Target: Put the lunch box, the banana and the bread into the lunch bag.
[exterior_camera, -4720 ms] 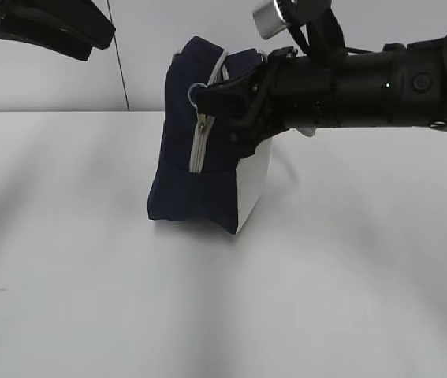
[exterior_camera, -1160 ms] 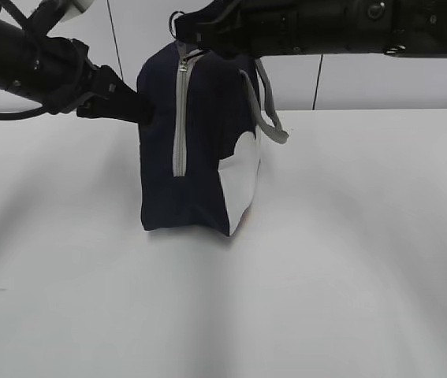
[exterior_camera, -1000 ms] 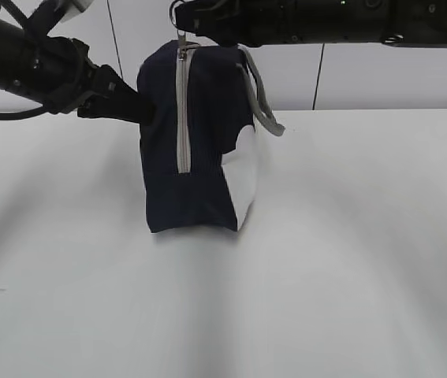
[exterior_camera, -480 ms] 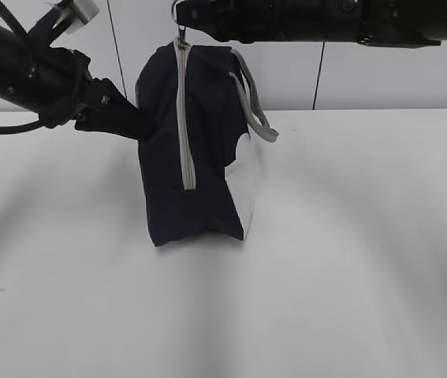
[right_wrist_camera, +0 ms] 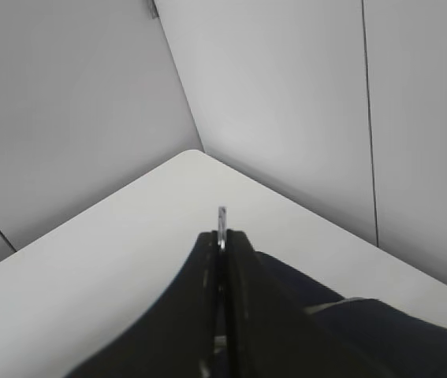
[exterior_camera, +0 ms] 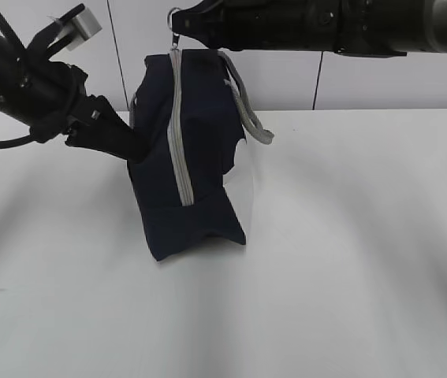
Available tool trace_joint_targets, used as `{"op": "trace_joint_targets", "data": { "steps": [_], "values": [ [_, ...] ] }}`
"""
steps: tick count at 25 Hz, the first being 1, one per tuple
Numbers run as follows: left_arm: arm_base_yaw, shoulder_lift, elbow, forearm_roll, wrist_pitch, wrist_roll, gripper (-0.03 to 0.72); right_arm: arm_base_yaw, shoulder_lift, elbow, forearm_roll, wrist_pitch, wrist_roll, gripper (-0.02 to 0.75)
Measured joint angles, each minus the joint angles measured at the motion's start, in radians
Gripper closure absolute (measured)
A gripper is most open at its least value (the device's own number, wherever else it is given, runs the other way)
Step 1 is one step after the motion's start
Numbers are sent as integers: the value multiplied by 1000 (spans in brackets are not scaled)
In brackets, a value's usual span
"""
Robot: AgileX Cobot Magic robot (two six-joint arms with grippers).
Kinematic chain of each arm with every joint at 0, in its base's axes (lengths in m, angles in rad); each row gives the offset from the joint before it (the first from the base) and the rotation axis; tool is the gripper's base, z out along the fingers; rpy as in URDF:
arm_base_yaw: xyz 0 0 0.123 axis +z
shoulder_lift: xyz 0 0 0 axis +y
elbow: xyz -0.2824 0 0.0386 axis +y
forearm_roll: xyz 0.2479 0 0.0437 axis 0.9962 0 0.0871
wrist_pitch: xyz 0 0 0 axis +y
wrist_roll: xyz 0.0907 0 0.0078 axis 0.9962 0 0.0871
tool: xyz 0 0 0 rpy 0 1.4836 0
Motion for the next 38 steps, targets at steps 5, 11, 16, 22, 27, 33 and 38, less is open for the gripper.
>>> {"op": "trace_joint_targets", "data": {
  "steps": [5,11,16,22,27,33,38],
  "values": [
    [0,0,0,14,49,-10,701,-12,57,-54,8,5,16,732],
    [0,0,0,45,70,-16,701,-38,131,-127,12,-3,52,732],
    [0,0,0,102,84,-59,701,-55,189,-181,12,-19,91,732],
    [0,0,0,148,90,-82,702,-72,247,-228,13,-30,118,732],
    [0,0,0,157,90,-85,702,-78,303,-279,14,-68,164,732],
    [0,0,0,156,90,-109,700,-80,317,-300,-4,-93,174,732],
    [0,0,-51,147,113,-167,644,-82,317,-341,-72,-104,214,732]
  ]
}}
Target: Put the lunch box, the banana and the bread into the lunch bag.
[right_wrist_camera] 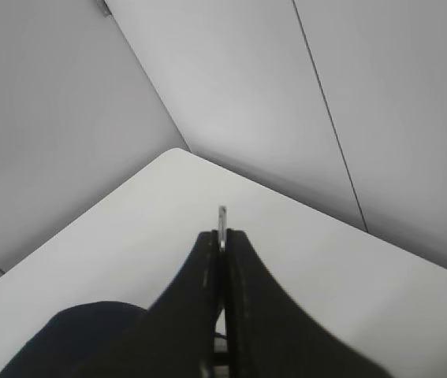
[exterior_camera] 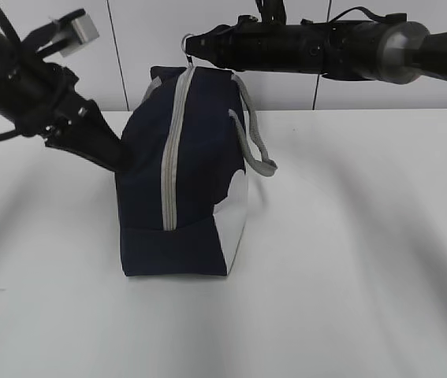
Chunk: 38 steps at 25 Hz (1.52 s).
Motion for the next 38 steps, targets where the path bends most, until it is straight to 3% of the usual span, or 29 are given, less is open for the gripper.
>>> {"op": "trace_joint_targets", "data": {
  "steps": [6,9,17,24,38],
  "values": [
    [0,0,-162,0,22,-66,433,0,0,-4,-56,-24,37,732],
    [0,0,-212,0,6,-102,381,0,0,-4,-69,-38,39,732],
    [0,0,-222,26,-384,-335,358,0,0,-4,-79,-43,45,732],
    [0,75,-222,-48,-450,-350,283,0,0,-4,-83,-43,47,732],
    [0,151,-222,-153,-537,-351,274,0,0,-4,-98,-45,49,732]
  ]
}}
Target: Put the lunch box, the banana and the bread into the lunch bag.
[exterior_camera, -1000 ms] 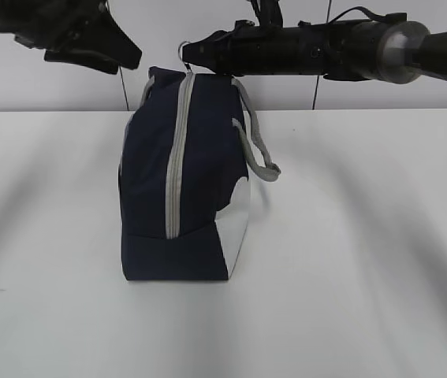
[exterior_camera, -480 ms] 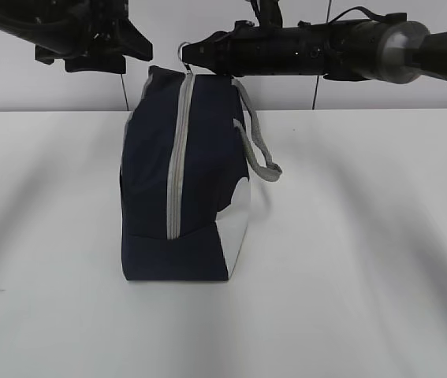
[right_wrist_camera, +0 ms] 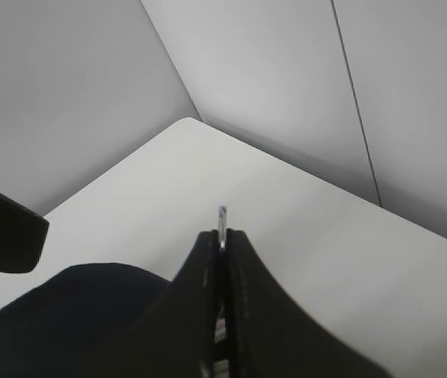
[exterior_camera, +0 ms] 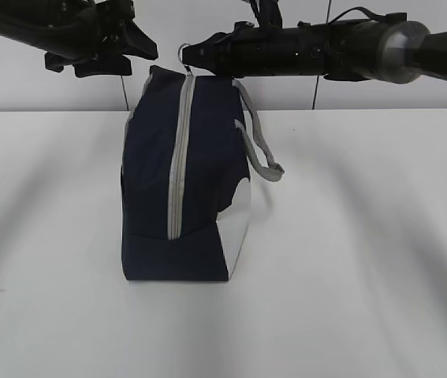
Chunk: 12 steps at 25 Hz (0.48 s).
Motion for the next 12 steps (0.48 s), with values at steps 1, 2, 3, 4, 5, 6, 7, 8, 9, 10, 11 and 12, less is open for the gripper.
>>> {"op": "trace_joint_targets", "data": {
  "steps": [1,2,3,4,5,6,7,8,9,10,11,12],
  "values": [
    [0,4,0,-7,0,0,274,0,0,0,0,0,0,732],
    [0,9,0,-11,-1,0,274,0,0,0,0,0,0,732],
    [0,15,0,-11,-2,0,274,0,0,0,0,0,0,732],
    [0,19,0,-14,-4,0,274,0,0,0,0,-1,0,732],
    [0,26,0,-14,-4,0,274,0,0,0,0,-1,0,732],
    [0,30,0,-22,-4,0,274,0,0,0,0,-1,0,732],
    [0,37,0,-30,-4,0,274,0,0,0,0,-1,0,732],
    [0,39,0,-35,-4,0,274,0,0,0,0,-1,0,732],
    [0,45,-3,-40,-4,0,274,0,0,0,0,-1,0,732],
    [0,50,-11,-43,-2,0,274,0,0,0,0,-1,0,732],
    [0,57,-18,-45,2,0,274,0,0,0,0,-1,0,732],
    [0,58,-27,-45,4,0,274,0,0,0,0,-1,0,732]
  ]
}}
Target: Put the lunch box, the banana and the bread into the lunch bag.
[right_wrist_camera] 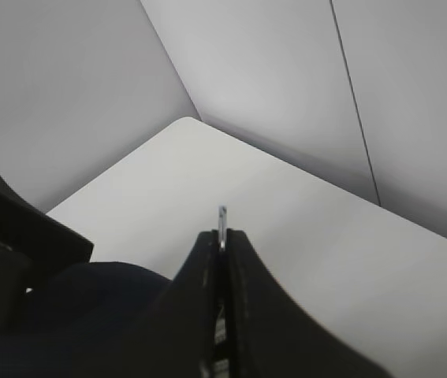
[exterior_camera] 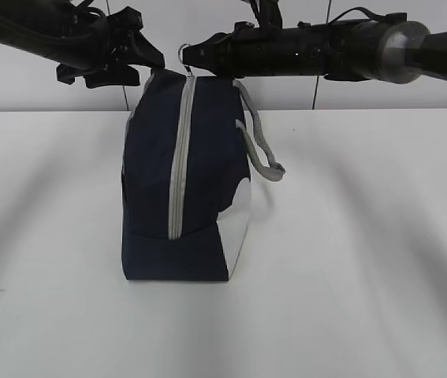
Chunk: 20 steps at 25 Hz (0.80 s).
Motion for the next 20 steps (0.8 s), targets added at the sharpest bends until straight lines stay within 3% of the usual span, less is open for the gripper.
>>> {"op": "trace_joint_targets", "data": {
  "steps": [17,20],
  "values": [
    [-12,39,-31,-5,18,0,291,0,0,0,-2,0,0,732],
    [-12,40,-31,-7,18,0,357,0,0,0,-2,0,0,732]
  ]
}}
